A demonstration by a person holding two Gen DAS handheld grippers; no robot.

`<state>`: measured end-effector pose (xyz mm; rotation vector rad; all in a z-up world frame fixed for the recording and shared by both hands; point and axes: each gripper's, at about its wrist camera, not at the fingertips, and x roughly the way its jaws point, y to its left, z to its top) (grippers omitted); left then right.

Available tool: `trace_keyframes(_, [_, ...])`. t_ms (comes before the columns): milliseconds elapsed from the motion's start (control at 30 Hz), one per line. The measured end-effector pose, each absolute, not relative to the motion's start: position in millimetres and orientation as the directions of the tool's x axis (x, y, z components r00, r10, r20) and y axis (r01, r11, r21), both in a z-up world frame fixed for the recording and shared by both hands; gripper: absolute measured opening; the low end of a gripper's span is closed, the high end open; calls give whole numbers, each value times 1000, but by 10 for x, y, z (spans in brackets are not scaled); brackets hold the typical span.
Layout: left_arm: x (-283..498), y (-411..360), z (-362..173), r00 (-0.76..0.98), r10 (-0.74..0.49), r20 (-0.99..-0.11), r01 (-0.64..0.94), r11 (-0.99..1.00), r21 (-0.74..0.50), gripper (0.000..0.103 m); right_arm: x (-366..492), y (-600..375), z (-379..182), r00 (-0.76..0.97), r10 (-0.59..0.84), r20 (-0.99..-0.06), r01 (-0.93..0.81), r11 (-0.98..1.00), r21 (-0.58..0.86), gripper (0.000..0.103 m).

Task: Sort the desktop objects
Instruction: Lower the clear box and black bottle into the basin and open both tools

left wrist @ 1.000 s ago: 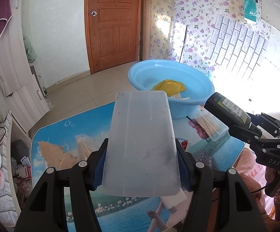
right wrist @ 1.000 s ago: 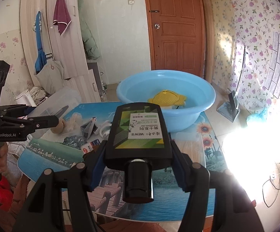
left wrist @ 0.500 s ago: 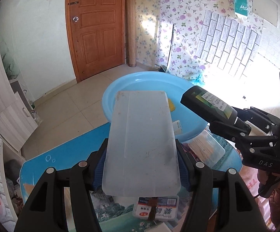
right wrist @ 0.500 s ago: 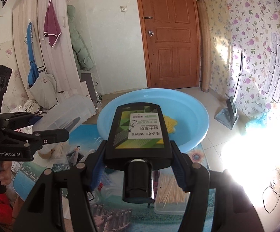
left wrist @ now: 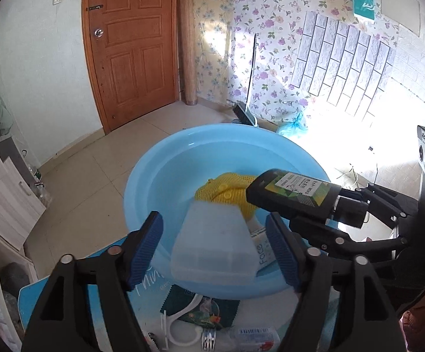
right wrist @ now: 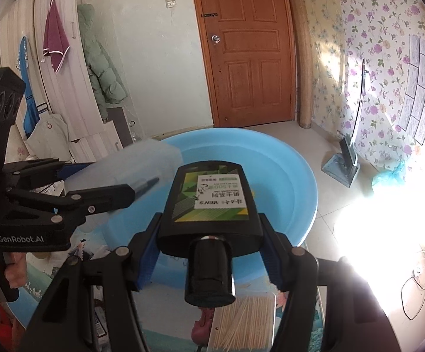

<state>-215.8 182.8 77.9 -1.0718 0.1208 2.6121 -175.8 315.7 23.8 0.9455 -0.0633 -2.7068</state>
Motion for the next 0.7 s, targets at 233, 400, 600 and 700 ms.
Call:
trace_keyframes(233, [-1975, 1697, 816, -683, 233, -692, -306, -952, -18, 97, -1790, 3085, 165, -745, -234, -625, 220, -970, 102, 60])
trace_keyframes(400, [-1789, 1545, 831, -674, 240, -699, -280, -958, -59, 103, -1772, 3037, 169, -732, -201, -651, 194, -977, 83, 61])
trace_keyframes(600, [-1533, 1396, 786, -664, 226, -713, -248, -966, -76, 103, -1584, 3036, 317, -762, -172, -624, 186, -982, 44, 61])
trace_keyframes(700, [-1393, 1324, 729, -659, 232, -715, -236, -967, -97, 103, -1484, 3031, 353, -762, -172, -624, 179, -982, 53, 61])
